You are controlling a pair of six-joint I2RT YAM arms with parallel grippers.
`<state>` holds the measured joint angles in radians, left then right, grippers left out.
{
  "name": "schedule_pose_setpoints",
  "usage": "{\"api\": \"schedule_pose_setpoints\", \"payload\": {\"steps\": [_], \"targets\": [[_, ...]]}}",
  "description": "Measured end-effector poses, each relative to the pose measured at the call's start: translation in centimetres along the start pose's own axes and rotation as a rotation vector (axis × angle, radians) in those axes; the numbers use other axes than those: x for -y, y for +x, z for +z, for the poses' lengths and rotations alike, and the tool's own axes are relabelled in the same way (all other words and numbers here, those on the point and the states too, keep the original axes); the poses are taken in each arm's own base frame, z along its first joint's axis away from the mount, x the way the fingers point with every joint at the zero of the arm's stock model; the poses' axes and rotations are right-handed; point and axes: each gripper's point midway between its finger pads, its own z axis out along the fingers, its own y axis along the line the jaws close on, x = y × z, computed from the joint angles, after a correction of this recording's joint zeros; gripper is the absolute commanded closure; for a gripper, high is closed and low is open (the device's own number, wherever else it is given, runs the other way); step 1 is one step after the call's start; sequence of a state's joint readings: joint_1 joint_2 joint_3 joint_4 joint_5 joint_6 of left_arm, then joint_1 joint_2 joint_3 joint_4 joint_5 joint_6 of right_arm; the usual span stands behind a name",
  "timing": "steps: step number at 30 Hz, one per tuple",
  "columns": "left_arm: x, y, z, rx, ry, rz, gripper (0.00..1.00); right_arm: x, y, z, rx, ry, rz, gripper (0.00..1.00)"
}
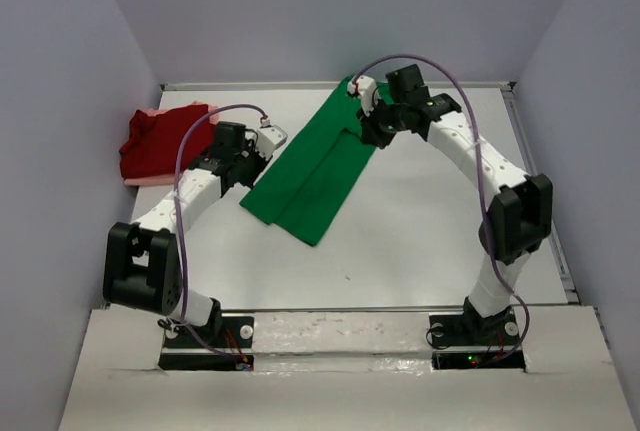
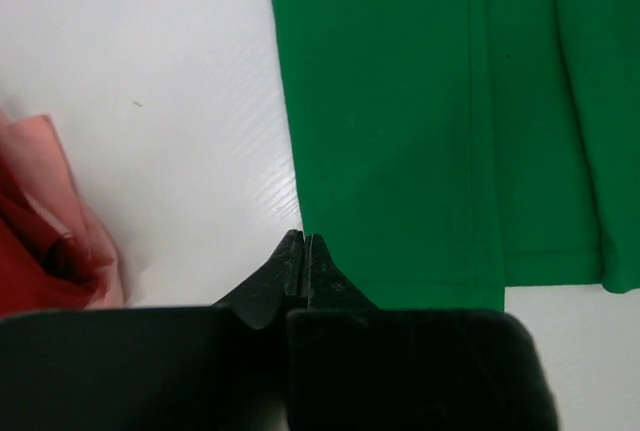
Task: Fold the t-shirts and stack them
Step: Rotate the rectangle-folded T-shirt at the center of the board.
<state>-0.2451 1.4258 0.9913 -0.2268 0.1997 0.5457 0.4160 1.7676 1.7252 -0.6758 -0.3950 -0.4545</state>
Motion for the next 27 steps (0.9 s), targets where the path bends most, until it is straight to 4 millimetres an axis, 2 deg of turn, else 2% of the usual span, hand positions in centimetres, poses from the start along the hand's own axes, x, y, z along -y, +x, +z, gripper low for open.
{"api": "schedule_pose_setpoints", "payload": {"steps": [1,4,7,11,16,23,27], "targets": [[0.2,0.3,0.7,-0.010,0.013,-0.003,1.00,-0.8,2.3,1.8,-0.070,-0.055,0.038,1.00],[0.5,1.5,2.9,-0.049,0.047,-0.016,1.00,-3.1,7.9,5.0,-0.230,-0.183,0.142,1.00],[0.5,2.0,5.0,-0.075,0.067,-0.028,1.00,-5.2,11.1,5.5,-0.329,-0.261,0.211,1.00],[0.0,2.0,6.4,-0.076,0.062,-0.044,1.00,-6.9,11.0,5.4,-0.340,-0.321,0.229,1.00],[-0.8,1.2,7.3,-0.045,0.040,-0.056,1.00,-8.9,10.6,6.4,-0.345,-0.393,0.234,1.00],[-1.5,1.3,7.7,-0.027,0.022,-0.076,1.00,-12.4,10.9,9.1,-0.383,-0.506,0.249,1.00],[-1.1,2.5,8.0,-0.038,0.029,-0.093,1.00,-13.8,11.3,11.1,-0.411,-0.547,0.251,1.00]]}}
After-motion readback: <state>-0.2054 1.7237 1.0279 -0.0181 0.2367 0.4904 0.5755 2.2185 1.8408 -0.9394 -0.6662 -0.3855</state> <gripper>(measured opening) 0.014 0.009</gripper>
